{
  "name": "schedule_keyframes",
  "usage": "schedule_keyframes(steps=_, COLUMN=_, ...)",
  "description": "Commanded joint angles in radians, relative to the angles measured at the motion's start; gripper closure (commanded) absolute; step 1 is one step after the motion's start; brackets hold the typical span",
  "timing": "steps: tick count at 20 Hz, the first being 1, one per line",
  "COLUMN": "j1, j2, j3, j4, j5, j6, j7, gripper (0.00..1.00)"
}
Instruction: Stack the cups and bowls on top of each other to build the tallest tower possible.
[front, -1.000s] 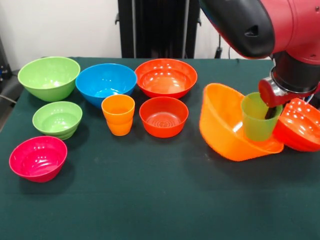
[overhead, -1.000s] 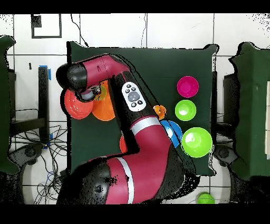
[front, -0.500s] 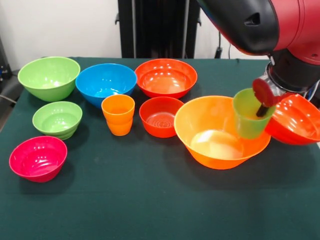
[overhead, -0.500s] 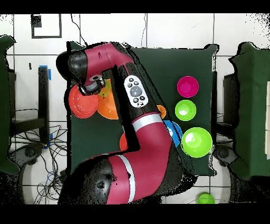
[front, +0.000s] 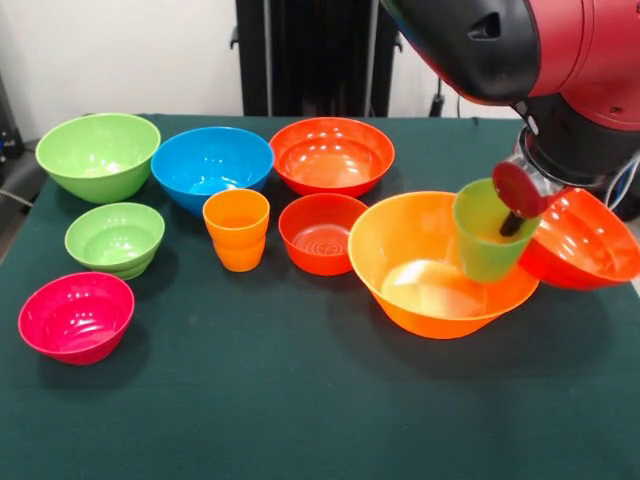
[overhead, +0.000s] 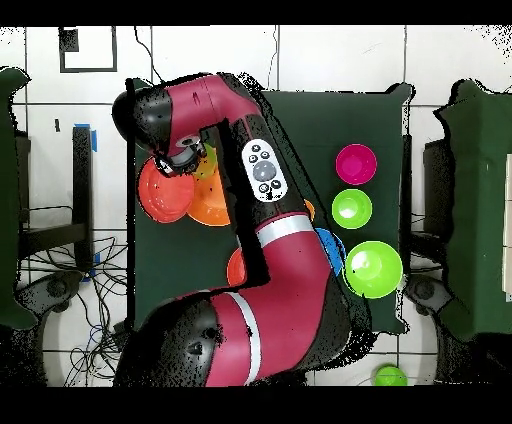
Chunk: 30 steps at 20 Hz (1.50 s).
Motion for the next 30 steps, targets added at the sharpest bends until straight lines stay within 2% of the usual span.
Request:
schedule_keyframes(steps=1, j1=-0.016, j2=-0.038, j3=-0.024, j4=0.028, j5=-0.035, j6=0.172, j7=-0.243, gripper=1.0)
schedule_keyframes(steps=3, j1=-0.035, j2=-0.084, j3=-0.029, j4=0.094, j5=-0.013, j6=0.189, j7=-0.224, gripper=1.0)
schedule_keyframes(steps=6, j1=-0.076, j2=-0.156, j3=-0.025, j4=0.227, j5=0.012, j6=0.124, j7=-0.211, gripper=1.0)
schedule_keyframes(steps=11, j1=-0.132, j2=-0.247, j3=-0.011, j4=0.351, j5=0.042, j6=0.152, j7=-0.221, gripper=1.0)
schedule_keyframes(steps=14, j1=-0.184, j2=-0.317, j3=0.007, j4=0.461, j5=0.073, j6=0.127, j7=-0.217, gripper=1.0)
schedule_keyframes(steps=18, j1=-0.288, j2=-0.419, j3=0.038, j4=0.684, j5=0.134, j6=0.03, j7=-0.217, gripper=1.0)
schedule_keyframes(steps=20, j1=-0.367, j2=-0.467, j3=0.082, j4=0.792, j5=0.179, j6=-0.013, j7=-0.261, gripper=1.0)
schedule_keyframes(steps=23, j1=-0.524, j2=-0.51, j3=0.201, j4=0.971, j5=0.276, j6=-0.097, j7=-0.337, gripper=1.0)
schedule_keyframes(steps=26, j1=-0.651, j2=-0.475, j3=0.33, j4=1.108, j5=0.32, j6=-0.235, j7=-0.355, gripper=1.0)
schedule_keyframes(steps=28, j1=-0.7, j2=-0.465, j3=0.401, j4=1.188, j5=0.306, j6=-0.328, j7=-0.327, gripper=1.0)
schedule_keyframes(steps=30, j1=-0.727, j2=-0.478, j3=0.48, j4=1.268, j5=0.333, j6=-0.42, j7=-0.238, gripper=1.0)
